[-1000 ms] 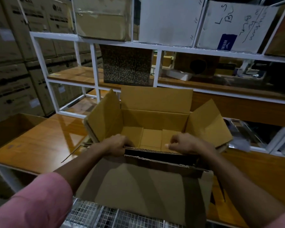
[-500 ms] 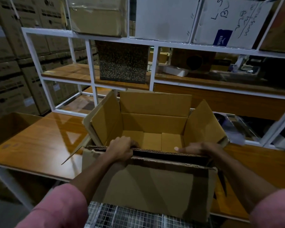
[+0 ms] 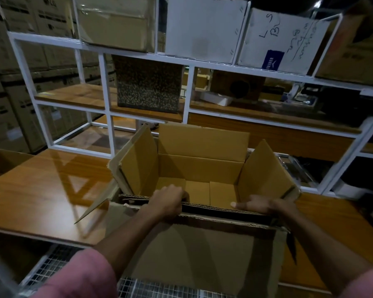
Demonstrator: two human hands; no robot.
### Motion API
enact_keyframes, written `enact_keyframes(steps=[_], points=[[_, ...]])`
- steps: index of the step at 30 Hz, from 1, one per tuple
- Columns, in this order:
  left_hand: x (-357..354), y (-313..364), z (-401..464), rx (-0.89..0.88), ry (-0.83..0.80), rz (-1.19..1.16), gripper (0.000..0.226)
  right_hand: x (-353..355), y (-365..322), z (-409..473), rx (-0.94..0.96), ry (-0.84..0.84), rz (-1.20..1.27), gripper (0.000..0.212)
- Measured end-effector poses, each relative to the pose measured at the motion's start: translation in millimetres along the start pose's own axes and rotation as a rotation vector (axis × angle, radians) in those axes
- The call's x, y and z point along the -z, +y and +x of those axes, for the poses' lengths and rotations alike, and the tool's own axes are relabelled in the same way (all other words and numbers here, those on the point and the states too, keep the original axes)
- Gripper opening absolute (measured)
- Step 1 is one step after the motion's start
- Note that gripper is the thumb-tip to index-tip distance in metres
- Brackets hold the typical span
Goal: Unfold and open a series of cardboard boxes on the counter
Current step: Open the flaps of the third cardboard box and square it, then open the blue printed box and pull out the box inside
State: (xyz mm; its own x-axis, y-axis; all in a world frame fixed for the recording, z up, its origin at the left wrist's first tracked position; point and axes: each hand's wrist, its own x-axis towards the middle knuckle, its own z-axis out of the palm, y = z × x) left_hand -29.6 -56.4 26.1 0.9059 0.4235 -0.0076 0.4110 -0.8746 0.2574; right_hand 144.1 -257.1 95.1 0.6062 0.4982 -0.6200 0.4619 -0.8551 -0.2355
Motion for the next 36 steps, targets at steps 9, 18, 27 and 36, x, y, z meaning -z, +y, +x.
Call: enact_keyframes(steps=[9,18,27,36], points=[[8.9,7.2,3.9,-0.035,-0.159,0.126,0.028,-11.3,13.0,43.9,0.094,0.06,-0.098,0.073],[25.9,30.0,14.6,-0.091,-0.181,-0.254,0.048,-10.0,11.3,54.4,0.361,0.325,-0.155,0.053],[-7.8,112.6,43.4,-0.203,0.161,-0.025,0.046,-7.0,53.4,38.3,0.429,0.771,-0.183,0.052],[-23.7,261.3,87.3,-0.432,0.329,-0.046,0.056,25.2,168.1,14.3,0.413,1.164,-0.129,0.047]])
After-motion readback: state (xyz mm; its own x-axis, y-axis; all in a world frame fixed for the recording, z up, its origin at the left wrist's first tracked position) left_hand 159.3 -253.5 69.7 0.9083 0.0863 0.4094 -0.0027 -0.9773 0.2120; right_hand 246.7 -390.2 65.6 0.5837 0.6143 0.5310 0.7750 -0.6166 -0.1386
